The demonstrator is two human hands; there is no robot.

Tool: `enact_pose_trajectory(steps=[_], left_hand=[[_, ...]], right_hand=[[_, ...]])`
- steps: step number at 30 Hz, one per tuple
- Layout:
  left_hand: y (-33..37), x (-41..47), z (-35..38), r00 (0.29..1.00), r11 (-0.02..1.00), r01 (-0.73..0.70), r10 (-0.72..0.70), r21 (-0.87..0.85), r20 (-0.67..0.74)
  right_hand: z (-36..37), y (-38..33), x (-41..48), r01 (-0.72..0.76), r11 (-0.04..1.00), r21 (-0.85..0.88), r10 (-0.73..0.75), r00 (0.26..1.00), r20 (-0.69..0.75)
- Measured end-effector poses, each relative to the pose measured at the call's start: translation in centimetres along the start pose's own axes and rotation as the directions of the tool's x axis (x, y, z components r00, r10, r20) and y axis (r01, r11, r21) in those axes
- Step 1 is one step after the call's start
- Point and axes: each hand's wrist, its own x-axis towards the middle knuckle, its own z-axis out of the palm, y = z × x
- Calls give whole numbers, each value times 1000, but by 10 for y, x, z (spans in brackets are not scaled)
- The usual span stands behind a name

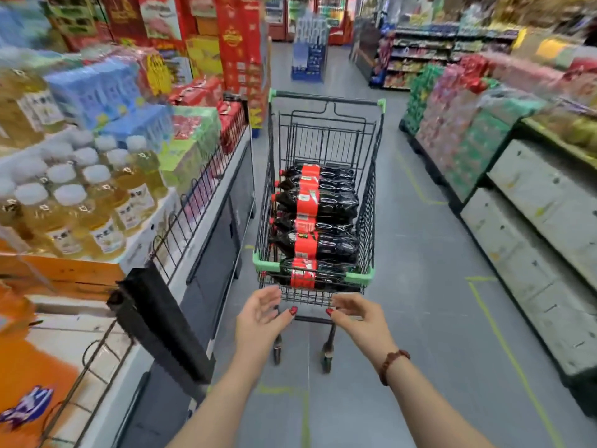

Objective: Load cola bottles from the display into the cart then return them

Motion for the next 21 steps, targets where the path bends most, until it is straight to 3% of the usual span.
enact_pose_trajectory(steps=[12,21], left_hand=[[-17,164,71,993,997,72,-72,1,-98],[-19,281,120,962,976,212,-217,-51,-163]], right_hand=[[-45,11,203,-59,994,90,59,998,-1],[-69,14,335,-141,988,68,140,990,29]])
